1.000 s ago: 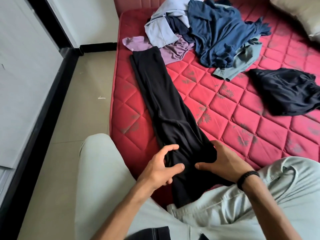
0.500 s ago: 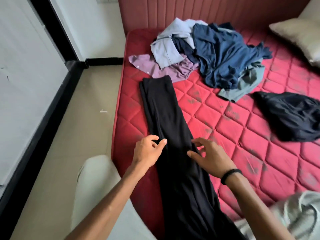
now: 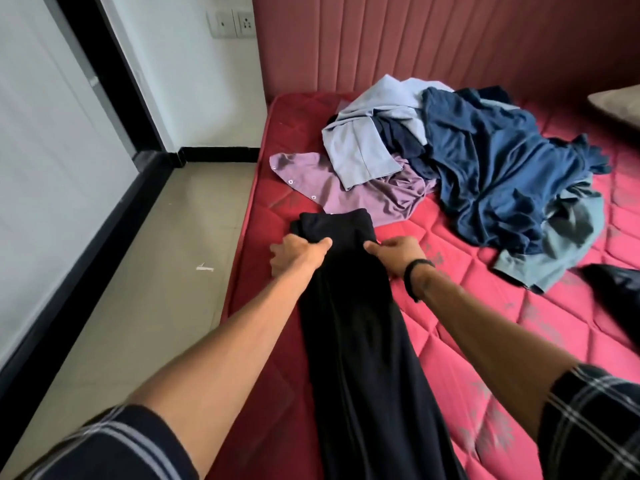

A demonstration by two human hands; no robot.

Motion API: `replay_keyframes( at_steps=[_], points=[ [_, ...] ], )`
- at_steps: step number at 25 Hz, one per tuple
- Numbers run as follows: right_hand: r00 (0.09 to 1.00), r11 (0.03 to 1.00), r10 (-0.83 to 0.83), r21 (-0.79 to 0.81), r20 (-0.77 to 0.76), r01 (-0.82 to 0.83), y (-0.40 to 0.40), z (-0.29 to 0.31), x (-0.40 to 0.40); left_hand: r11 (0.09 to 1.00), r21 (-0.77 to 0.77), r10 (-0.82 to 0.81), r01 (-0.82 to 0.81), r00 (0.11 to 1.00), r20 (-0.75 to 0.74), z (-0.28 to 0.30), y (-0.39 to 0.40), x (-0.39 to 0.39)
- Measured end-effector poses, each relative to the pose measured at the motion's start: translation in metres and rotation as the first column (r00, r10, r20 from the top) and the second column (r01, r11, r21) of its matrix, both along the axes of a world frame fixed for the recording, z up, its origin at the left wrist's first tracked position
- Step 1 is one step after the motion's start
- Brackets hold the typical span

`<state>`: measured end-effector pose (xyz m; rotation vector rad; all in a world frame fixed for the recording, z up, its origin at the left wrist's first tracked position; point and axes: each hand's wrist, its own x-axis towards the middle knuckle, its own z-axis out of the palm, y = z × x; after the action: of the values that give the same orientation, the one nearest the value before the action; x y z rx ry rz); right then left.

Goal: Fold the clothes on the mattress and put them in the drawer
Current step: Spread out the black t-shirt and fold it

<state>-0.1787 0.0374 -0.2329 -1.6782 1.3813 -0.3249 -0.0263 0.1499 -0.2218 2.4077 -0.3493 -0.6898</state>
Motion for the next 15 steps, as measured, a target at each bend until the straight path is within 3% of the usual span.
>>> replay_keyframes(
  at_steps=[2, 4, 7, 9, 10, 12, 15],
  points=[
    [0.997, 0.998, -0.045, 0.049, 0.062, 0.042, -0.021, 0.0, 0.027, 0.998, -0.048, 0.037, -0.036, 0.999, 0.024, -0.003, -0.022, 0.02],
    [0.994, 0.994, -0.052, 0.097, 0.096, 0.043, -0.032, 0.003, 0.042, 0.977, -0.2, 0.078, -0.081, 0.997, -0.021, -0.006, -0.03, 0.038],
    [0.961, 0.988, -0.066, 0.151, 0.27, 0.025, -0.026, 0.015, 0.036, 0.878, -0.451, 0.07, -0.162, 0.974, -0.215, -0.008, -0.013, 0.054],
    [0.912, 0.994, 0.006, 0.095, 0.41, -0.049, -0.007, 0.028, 0.01, 0.785, -0.607, -0.048, -0.126, 0.964, -0.262, 0.002, 0.016, 0.046],
    [0.899, 0.994, 0.108, -0.013, 0.425, -0.113, 0.004, 0.034, -0.009, 0.742, -0.67, -0.144, -0.017, 0.972, -0.184, 0.009, 0.036, 0.035],
    [0.883, 0.921, 0.354, -0.277, 0.308, -0.273, 0.031, 0.041, -0.051, 0.63, -0.694, -0.361, 0.349, 0.923, 0.137, 0.021, 0.082, 0.007],
    [0.877, 0.787, 0.479, -0.451, 0.019, -0.42, 0.082, 0.031, -0.115, 0.496, -0.473, -0.575, 0.728, 0.683, 0.449, 0.01, 0.156, -0.049]
  ],
)
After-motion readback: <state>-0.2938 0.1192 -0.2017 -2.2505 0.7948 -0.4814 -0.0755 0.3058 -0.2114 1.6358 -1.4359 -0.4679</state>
